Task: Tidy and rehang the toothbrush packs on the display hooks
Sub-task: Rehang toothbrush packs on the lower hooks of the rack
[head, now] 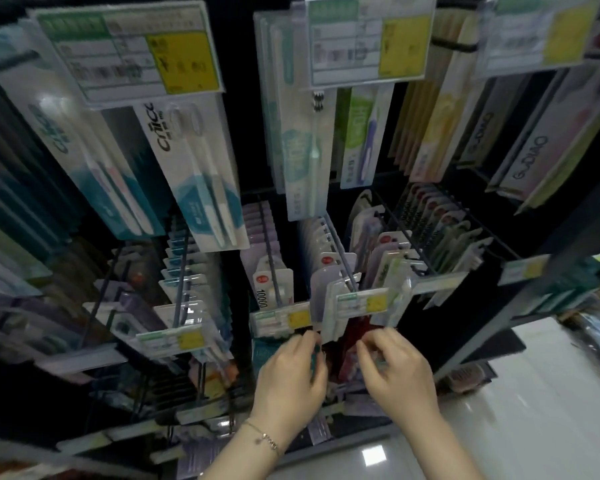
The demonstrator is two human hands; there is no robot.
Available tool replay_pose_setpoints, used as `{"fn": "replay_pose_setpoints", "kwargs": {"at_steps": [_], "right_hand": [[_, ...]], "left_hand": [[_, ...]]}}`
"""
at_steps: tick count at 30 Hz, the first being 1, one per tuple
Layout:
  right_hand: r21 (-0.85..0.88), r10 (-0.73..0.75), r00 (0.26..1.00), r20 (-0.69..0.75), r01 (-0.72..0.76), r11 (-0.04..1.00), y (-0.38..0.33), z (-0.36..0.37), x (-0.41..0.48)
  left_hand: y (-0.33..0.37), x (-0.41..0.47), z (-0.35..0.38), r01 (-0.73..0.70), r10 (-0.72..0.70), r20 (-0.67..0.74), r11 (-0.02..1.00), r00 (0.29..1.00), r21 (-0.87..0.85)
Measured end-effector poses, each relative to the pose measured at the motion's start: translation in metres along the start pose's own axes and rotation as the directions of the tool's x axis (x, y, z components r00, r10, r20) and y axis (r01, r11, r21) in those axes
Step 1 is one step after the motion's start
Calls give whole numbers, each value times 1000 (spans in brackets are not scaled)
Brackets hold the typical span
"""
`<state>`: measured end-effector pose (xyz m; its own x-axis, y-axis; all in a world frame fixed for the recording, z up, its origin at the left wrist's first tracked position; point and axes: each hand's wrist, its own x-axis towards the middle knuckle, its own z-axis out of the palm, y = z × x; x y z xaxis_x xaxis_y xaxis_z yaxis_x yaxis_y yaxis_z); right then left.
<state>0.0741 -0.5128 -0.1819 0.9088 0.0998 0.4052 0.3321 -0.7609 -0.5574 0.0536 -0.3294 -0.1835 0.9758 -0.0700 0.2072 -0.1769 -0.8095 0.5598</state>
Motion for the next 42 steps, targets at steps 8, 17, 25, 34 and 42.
{"fn": "replay_pose_setpoints", "kwargs": {"at_steps": [8, 17, 25, 34, 42], "right_hand": [[-22, 161, 964, 212, -160, 987, 38, 18, 15], [-49, 128, 934, 335, -118, 992, 45, 31, 55], [172, 112, 849, 516, -232, 958, 50, 37, 72], [318, 57, 805, 590, -297, 900, 52, 27, 74], [326, 23, 821, 570, -252, 911, 46, 23, 71]], "left_hand": [[2, 23, 31, 245, -242, 69, 969, 968, -37], [0, 50, 50, 393, -389, 72, 918, 919, -55], [-4, 56, 56, 391, -382, 82, 901, 921, -191], [0, 52, 56, 469, -465, 85, 835, 881, -287], [1, 43, 63, 494, -512, 61, 782, 857, -380]]}}
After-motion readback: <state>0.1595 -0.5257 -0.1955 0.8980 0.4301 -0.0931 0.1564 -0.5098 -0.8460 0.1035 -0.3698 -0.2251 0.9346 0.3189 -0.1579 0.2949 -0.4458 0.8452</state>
